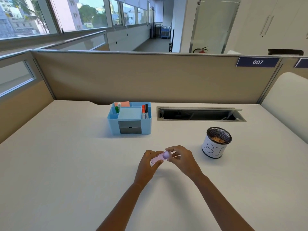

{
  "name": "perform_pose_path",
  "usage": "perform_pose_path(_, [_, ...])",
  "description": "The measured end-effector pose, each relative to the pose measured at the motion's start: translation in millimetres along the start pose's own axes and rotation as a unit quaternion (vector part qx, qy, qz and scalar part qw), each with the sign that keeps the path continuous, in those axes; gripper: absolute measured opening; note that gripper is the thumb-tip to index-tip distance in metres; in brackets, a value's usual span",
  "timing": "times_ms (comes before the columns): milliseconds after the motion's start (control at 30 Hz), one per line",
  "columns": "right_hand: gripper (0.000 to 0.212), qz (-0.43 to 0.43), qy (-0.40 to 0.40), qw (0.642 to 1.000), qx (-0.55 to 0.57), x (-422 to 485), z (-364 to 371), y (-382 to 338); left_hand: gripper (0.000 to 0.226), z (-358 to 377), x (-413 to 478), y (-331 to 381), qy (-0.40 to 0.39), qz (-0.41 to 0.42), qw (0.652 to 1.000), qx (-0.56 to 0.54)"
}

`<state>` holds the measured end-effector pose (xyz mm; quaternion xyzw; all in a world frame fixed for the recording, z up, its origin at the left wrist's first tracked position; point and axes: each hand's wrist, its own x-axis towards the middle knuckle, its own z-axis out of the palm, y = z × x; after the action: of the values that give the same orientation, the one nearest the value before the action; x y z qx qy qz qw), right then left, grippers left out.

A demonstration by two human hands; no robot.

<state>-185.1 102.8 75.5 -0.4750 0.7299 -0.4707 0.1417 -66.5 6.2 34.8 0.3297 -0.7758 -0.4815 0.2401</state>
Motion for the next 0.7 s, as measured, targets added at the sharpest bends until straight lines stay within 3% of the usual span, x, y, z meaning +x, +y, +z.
perform_pose_path(233, [0.024, -0.011, 0.001, 0.999, -0.032, 0.4, 0.0, -1.4, 0.032, 3.7, -0.6, 3.8, 0.019, -0.005, 0.999, -0.031])
perform_pose_path(500, [0.016, 0.043, -0.01, 0.997, -0.057, -0.4, -3.6, -5.0, 0.03, 7.0, -1.8, 4.0, 0.042, 0.021, 0.997, -0.053])
perform_pose_path(700, [0.031, 0.105, -0.005, 0.993, -0.061, -2.8, -1.2, -6.7, 0.029, 11.5, -2.5, 4.2, 0.039, 0.039, 0.998, -0.025])
